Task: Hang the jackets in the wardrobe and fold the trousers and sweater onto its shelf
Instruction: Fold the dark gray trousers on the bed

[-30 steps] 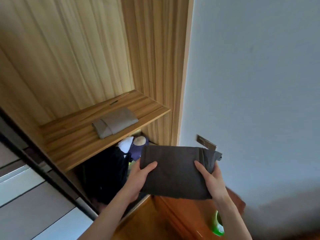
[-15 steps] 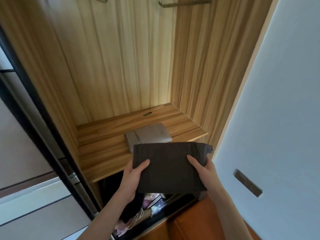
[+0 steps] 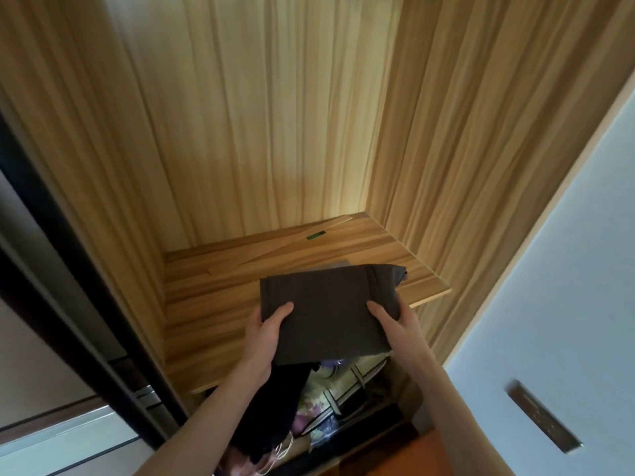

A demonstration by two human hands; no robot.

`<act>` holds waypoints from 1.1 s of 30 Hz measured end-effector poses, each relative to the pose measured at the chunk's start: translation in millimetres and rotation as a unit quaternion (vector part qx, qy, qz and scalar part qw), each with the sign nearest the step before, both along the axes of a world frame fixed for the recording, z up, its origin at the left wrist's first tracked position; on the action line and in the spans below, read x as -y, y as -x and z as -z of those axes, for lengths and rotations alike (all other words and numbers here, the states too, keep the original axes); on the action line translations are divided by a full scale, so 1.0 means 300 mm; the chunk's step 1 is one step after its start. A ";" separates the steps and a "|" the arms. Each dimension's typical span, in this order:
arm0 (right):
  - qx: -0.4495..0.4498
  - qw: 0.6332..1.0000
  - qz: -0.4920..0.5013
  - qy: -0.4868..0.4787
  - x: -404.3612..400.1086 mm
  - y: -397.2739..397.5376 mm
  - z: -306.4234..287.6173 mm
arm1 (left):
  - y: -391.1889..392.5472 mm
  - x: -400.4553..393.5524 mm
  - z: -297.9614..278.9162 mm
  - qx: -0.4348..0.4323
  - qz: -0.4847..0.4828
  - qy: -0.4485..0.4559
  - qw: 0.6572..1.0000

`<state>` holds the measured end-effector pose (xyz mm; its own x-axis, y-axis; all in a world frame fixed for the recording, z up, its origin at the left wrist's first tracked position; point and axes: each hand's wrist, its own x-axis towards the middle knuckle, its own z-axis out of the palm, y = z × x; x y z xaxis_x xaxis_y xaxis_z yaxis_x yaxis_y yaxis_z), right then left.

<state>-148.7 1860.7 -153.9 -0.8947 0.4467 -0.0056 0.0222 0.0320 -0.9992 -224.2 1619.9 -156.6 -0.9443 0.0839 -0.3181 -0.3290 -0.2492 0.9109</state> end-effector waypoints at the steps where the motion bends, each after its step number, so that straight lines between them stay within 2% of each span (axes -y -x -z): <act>1: 0.002 1.000 -0.003 -0.011 -0.010 0.044 0.002 | 0.032 -0.010 0.003 0.004 -0.015 0.014 1.000; 8: 0.008 0.999 -0.026 -0.040 -0.088 0.297 0.021 | 0.237 -0.082 0.032 -0.002 -0.038 0.110 0.993; 17: 0.034 0.995 -0.056 -0.073 -0.200 0.533 0.113 | 0.351 -0.167 0.131 -0.049 -0.084 0.112 0.989; 24: 0.100 0.984 -0.097 -0.112 -0.234 0.690 0.221 | 0.425 -0.195 0.189 -0.037 -0.104 0.154 0.982; 29: 0.148 0.961 -0.089 -0.217 -0.237 0.725 0.274 | 0.456 -0.206 0.242 -0.006 -0.095 0.192 0.977; 33: 0.156 0.953 -0.075 -0.248 -0.225 0.712 0.304 | 0.479 -0.205 0.264 -0.018 -0.090 0.249 0.964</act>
<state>-362.2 1928.4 -245.2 -0.9378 0.3312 -0.1038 0.2745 0.5250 -0.8056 -367.8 1681.4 -235.7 -0.9408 -0.2364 -0.2429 -0.2864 0.1713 0.9427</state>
